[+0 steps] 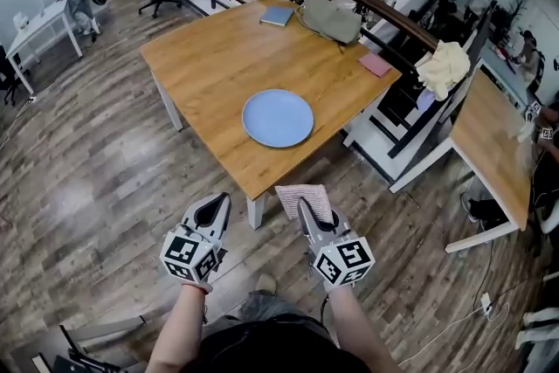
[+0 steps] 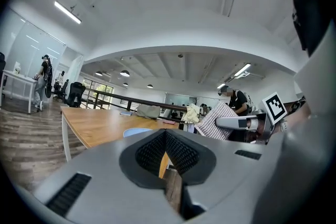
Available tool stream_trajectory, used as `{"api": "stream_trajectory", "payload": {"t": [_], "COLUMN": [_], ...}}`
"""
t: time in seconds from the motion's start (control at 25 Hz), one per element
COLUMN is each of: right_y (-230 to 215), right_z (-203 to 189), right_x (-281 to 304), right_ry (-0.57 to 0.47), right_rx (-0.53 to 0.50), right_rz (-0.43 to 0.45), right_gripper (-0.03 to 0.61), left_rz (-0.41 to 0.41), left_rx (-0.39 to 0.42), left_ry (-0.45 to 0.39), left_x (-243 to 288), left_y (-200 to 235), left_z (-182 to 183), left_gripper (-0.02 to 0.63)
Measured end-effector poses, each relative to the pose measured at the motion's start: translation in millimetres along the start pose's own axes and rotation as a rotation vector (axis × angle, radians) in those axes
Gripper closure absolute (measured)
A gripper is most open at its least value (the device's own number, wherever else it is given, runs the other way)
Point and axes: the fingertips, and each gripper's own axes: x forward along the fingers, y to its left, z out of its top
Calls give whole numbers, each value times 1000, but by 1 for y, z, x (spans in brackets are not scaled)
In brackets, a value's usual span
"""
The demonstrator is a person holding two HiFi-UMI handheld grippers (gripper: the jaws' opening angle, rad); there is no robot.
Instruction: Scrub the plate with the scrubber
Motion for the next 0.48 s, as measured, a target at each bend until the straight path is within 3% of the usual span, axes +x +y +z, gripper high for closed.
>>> {"api": "stream_trajectory", "payload": {"t": [0.48], "right_y": [-37], "right_z": [0], "right_x": [45], "right_ry": [21], "right_rx": [9], "right_rz": [10], "right_gripper": [503], "left_rz": [-22], "left_rx": [-8], "left_ry": [24], "left_x": [59], "left_y": [19], "left_z": [-3], "left_gripper": [617]}}
